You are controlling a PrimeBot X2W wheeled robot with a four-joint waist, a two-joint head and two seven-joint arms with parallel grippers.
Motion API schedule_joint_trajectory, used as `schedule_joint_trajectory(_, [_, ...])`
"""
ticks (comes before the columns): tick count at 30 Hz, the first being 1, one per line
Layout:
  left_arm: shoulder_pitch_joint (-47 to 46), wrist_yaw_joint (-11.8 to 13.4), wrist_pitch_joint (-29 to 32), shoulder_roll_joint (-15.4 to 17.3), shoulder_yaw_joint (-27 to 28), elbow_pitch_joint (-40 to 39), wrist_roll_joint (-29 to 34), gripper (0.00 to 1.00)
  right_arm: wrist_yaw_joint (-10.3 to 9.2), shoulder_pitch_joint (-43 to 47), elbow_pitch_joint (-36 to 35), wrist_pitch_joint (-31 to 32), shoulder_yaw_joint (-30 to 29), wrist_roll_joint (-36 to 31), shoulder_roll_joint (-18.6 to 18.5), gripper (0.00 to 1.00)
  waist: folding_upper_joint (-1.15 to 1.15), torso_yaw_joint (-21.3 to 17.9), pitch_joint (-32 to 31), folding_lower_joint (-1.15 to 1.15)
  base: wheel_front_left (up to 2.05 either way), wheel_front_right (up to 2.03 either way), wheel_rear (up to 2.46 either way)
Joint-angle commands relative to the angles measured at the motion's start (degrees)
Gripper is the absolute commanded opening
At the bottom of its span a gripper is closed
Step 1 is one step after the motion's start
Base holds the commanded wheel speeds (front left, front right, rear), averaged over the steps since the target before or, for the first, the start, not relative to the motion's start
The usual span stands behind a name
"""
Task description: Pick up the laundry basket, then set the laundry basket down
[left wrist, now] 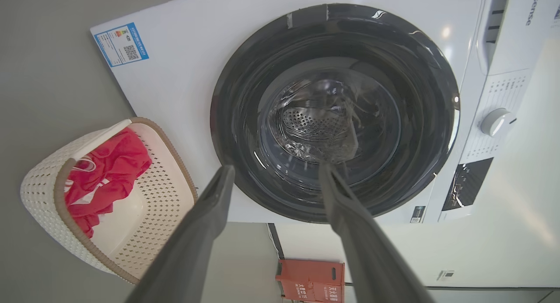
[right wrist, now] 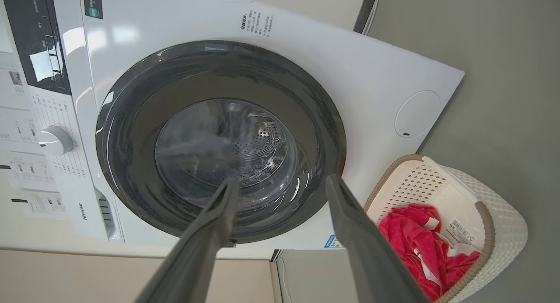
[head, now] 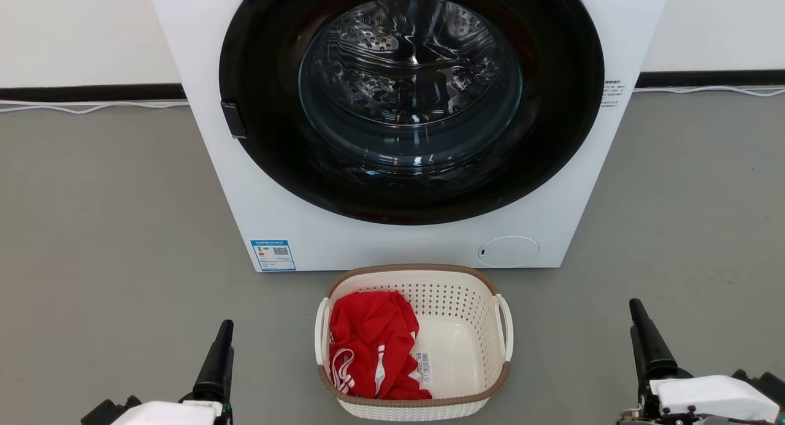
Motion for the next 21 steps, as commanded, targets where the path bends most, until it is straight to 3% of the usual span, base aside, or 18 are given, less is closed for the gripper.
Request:
schedule_joint_trajectory(1, [-1.85, 0.30, -0.70, 0.43, 0.11, -1.99, 1.99, 1.00, 0.15, -1.59, -2.06, -0.97, 0.52, -2.62, -0.48, 1.00, 0.00, 0.02, -0.03, -0.01, 0.00, 0.00, 0.00])
schedule_joint_trajectory(21, [-2.64, 1.56, -4.05, 0.62, -1.82, -0.85, 17.83, 1.00, 0.22, -2.71, -2.07, -4.33, 3.07, -23.49, -1.49, 1.00, 0.00, 0.13, -0.46, -0.01, 0.00, 0.00, 0.00])
